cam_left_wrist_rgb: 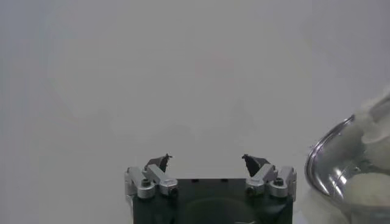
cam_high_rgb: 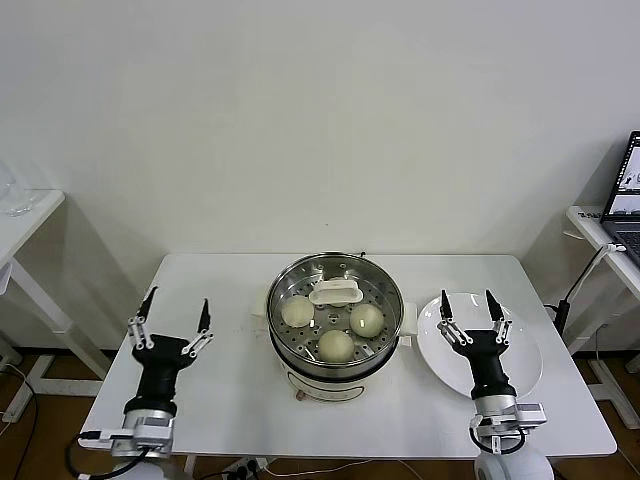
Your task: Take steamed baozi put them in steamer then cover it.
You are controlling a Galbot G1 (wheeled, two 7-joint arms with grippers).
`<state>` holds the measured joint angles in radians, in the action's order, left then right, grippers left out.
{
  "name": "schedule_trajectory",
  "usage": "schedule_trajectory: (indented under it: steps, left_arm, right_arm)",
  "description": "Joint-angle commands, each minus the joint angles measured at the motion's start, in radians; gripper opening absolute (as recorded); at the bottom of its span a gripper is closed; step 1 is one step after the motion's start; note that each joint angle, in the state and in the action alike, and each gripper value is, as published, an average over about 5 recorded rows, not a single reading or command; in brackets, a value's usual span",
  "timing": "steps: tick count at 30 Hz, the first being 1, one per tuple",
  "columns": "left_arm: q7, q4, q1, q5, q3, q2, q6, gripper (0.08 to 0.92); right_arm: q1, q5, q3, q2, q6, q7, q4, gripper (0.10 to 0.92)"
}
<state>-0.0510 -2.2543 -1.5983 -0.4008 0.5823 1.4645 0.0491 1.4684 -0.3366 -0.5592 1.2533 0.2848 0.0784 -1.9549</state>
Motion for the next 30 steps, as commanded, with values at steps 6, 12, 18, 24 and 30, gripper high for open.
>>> schedule_trajectory:
  steps: [6, 12, 18, 24, 30]
  left_arm:
    - [-0.002, 0.018, -0.061, 0.15, 0.084, 0.027, -0.094, 0.823]
    - [-0.002, 0.02, -0.062, 0.15, 0.072, 0.027, -0.096, 0.823]
    - [-0.002, 0.022, -0.063, 0.149, 0.063, 0.026, -0.098, 0.823]
    - [-0.002, 0.028, -0.063, 0.149, 0.053, 0.024, -0.097, 0.823]
    - [-0.002, 0.034, -0.063, 0.148, 0.046, 0.025, -0.099, 0.823]
  right_arm:
    - [0.011, 0.011, 0.002, 0.002, -0.055, 0.009, -0.054, 0.823]
    - [0.024, 0.025, -0.004, 0.003, -0.06, 0.013, -0.055, 0.823]
    - [0.036, 0.035, -0.007, 0.004, -0.064, 0.016, -0.057, 0.823]
    - [0.046, 0.043, -0.014, 0.006, -0.067, 0.016, -0.06, 0.823]
    - [0.054, 0.052, -0.02, 0.008, -0.066, 0.017, -0.06, 0.823]
